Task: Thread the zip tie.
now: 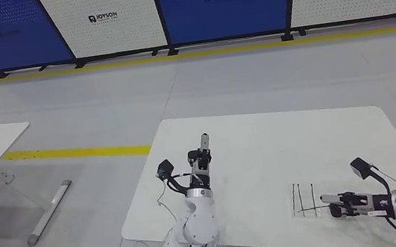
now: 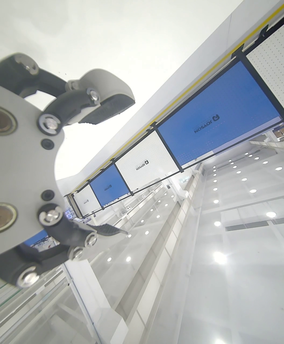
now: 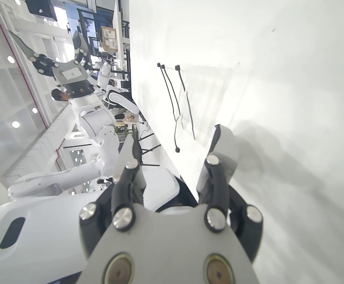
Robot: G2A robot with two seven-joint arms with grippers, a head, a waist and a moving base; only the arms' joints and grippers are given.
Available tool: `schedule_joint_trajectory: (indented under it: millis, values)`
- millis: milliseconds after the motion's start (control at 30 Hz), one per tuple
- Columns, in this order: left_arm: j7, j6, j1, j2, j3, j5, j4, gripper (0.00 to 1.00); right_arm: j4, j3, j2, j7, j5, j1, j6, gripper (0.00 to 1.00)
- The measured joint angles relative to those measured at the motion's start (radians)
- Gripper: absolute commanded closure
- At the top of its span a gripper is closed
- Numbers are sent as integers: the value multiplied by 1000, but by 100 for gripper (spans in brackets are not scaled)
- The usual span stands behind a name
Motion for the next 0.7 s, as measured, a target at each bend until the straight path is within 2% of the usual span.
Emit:
schedule_joint_trajectory:
  millis: [200,267,700]
  values:
    - [0,0,0,0,0,0,0,0,-8,6,6,1,2,-11,-1,62]
    - [0,0,0,0,0,0,0,0,-6,5,7,3,4,-10,-2,60]
    - [0,0,0,0,0,0,0,0,7,-13,12,1,4,5,-2,71]
